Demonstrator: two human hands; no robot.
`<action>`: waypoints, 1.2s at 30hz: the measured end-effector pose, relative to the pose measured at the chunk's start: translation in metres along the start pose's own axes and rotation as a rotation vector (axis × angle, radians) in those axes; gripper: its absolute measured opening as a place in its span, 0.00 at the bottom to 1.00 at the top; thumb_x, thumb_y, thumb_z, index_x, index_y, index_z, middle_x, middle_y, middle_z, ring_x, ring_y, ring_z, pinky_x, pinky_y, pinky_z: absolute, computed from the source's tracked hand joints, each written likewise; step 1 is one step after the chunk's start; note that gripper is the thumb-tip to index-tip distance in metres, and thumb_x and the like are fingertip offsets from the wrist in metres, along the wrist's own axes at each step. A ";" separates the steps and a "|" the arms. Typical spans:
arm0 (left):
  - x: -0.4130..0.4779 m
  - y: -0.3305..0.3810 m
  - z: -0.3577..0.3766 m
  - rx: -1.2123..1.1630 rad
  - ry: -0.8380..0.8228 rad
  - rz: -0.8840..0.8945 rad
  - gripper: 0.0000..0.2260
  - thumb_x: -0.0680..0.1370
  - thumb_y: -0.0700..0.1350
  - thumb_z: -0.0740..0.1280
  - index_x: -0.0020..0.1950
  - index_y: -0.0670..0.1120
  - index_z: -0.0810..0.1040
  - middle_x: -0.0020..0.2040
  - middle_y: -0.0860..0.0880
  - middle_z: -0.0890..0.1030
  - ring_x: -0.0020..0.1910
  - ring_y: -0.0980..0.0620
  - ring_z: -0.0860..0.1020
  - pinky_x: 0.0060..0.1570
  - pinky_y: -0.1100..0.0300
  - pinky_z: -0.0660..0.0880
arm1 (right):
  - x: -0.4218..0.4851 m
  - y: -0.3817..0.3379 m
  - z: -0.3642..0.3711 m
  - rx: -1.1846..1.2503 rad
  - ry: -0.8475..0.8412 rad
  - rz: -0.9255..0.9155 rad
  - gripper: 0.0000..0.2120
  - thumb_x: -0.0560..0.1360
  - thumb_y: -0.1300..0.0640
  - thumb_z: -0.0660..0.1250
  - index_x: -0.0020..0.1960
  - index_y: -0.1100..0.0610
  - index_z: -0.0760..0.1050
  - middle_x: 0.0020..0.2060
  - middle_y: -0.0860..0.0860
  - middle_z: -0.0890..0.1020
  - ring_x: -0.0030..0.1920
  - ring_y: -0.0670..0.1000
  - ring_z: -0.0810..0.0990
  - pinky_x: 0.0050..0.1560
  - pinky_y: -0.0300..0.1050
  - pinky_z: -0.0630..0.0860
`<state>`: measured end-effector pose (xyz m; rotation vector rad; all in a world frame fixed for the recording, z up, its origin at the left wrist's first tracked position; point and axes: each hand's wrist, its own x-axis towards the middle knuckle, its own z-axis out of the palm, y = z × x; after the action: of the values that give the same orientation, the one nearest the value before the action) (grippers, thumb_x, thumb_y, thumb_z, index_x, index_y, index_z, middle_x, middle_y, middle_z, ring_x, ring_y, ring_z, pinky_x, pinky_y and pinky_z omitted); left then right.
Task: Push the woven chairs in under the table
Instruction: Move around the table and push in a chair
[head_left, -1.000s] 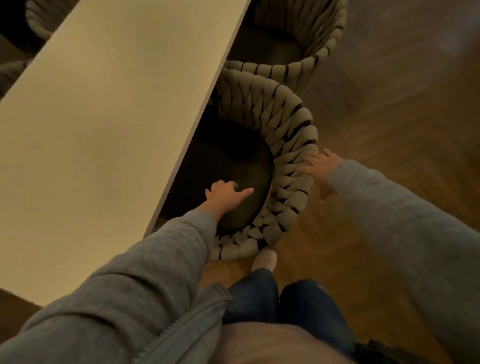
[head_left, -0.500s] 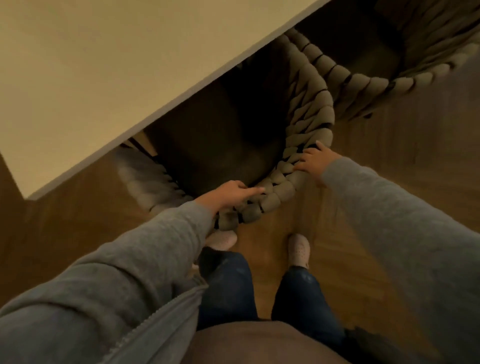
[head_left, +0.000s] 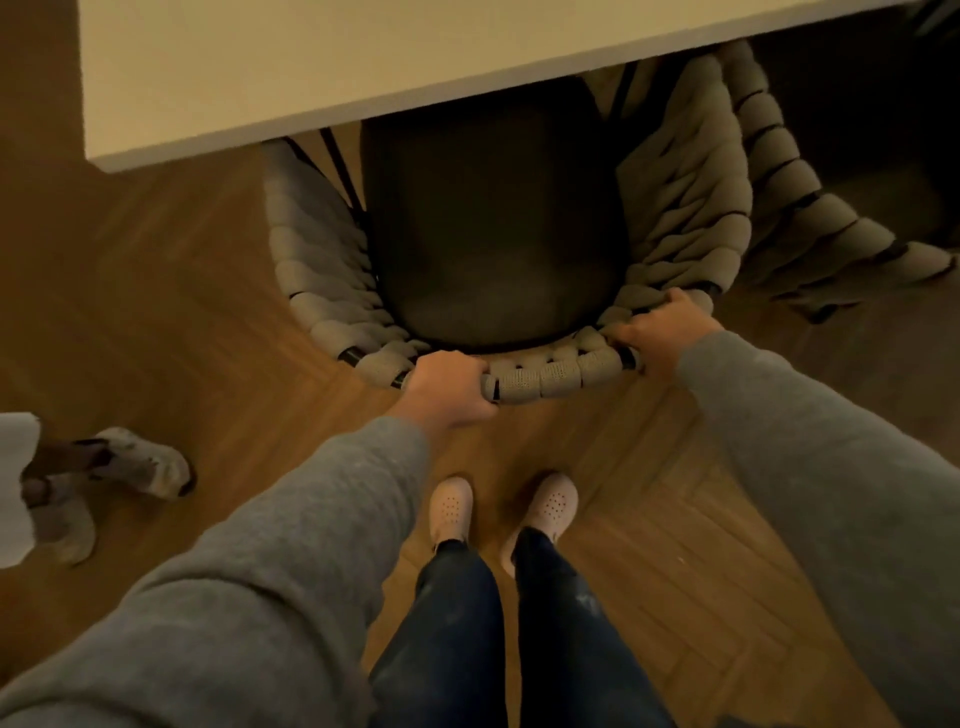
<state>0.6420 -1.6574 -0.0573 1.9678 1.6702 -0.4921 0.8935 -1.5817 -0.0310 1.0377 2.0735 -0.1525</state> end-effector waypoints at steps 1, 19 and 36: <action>-0.006 -0.002 0.003 0.005 -0.003 -0.007 0.14 0.71 0.58 0.66 0.53 0.53 0.78 0.39 0.54 0.78 0.37 0.55 0.75 0.35 0.60 0.72 | -0.002 -0.003 0.001 -0.008 0.022 -0.033 0.22 0.76 0.46 0.66 0.69 0.41 0.65 0.61 0.45 0.75 0.62 0.52 0.73 0.67 0.53 0.63; -0.106 -0.090 0.044 0.051 0.009 -0.001 0.19 0.73 0.59 0.65 0.61 0.53 0.76 0.49 0.51 0.82 0.48 0.49 0.79 0.40 0.59 0.69 | -0.018 -0.112 -0.022 0.071 0.078 -0.272 0.14 0.78 0.48 0.62 0.63 0.44 0.67 0.50 0.48 0.79 0.46 0.52 0.78 0.54 0.50 0.76; -0.067 -0.096 0.027 0.060 0.068 0.113 0.14 0.72 0.57 0.64 0.50 0.50 0.79 0.39 0.52 0.80 0.38 0.51 0.78 0.36 0.59 0.72 | 0.018 -0.088 -0.024 0.114 0.062 -0.164 0.17 0.77 0.49 0.64 0.65 0.40 0.68 0.56 0.44 0.78 0.57 0.51 0.75 0.64 0.50 0.69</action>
<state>0.5374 -1.7153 -0.0544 2.1300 1.5908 -0.4427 0.8096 -1.6180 -0.0469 0.9495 2.2275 -0.3290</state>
